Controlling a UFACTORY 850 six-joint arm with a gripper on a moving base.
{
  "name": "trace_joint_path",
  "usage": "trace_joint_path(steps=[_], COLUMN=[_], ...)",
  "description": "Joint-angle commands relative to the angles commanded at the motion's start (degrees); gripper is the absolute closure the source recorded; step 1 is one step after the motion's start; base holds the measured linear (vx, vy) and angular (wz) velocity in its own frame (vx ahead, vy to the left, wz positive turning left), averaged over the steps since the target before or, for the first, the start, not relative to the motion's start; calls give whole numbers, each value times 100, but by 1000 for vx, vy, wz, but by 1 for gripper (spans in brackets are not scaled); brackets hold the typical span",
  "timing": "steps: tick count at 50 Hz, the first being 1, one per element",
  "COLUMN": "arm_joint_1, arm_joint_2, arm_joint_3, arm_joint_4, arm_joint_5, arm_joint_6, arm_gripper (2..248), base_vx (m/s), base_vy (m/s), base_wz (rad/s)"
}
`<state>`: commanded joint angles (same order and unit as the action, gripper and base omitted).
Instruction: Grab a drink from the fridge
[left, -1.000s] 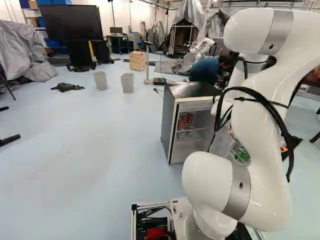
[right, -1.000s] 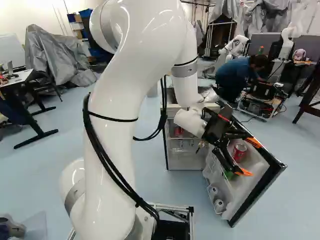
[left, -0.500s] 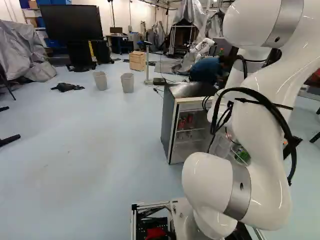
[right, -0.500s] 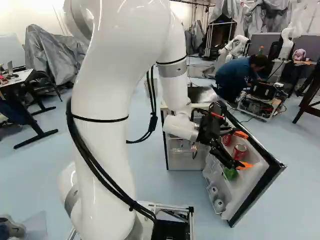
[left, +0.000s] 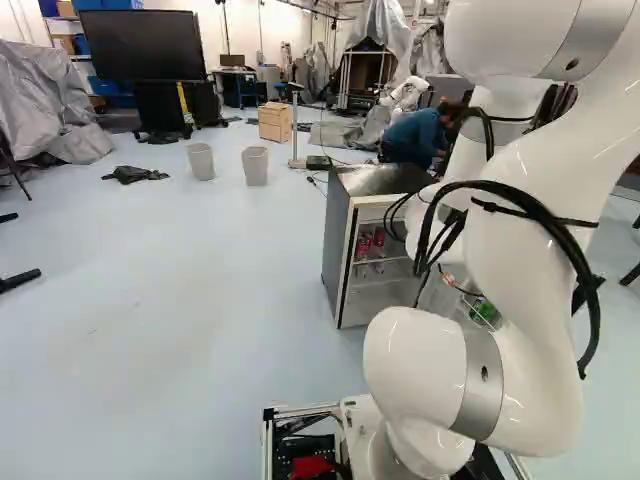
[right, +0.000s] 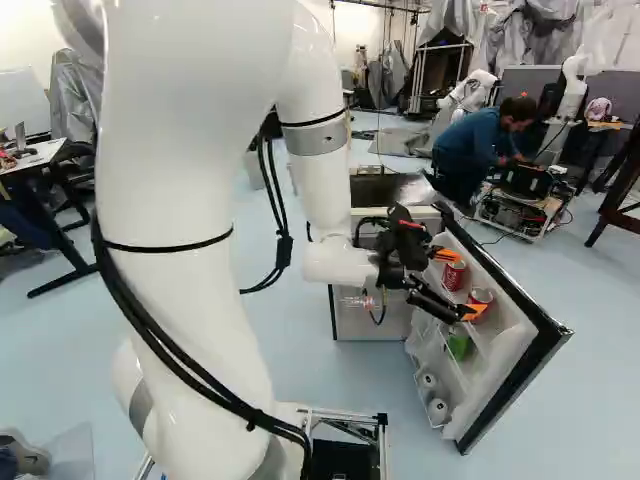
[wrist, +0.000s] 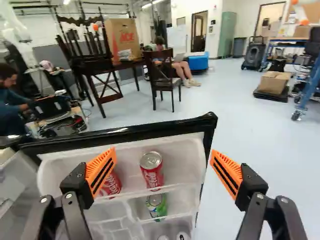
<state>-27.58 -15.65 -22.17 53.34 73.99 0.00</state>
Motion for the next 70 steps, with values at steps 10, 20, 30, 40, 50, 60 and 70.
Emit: trace_joint_path(steps=[10,20,30,40,50,60,70], arm_joint_1=[201,361,399,403,403,404,404], arm_joint_2=[229,383,416,420,298,117,-71], arm_joint_3=[292,481,522,526,505,470,428], arm_joint_4=[-601,-1204,-1809,-2410,-3015,-3616,-4219], arm_joint_5=[0,0,0,0,0,0,0], arm_joint_6=[0,0,0,0,0,0,0], arm_gripper=[3,3,3,3,3,3,3], base_vx=[0,0,0,0,0,0,0], base_vy=[0,0,0,0,0,0,0], base_wz=[0,0,0,0,0,0,0])
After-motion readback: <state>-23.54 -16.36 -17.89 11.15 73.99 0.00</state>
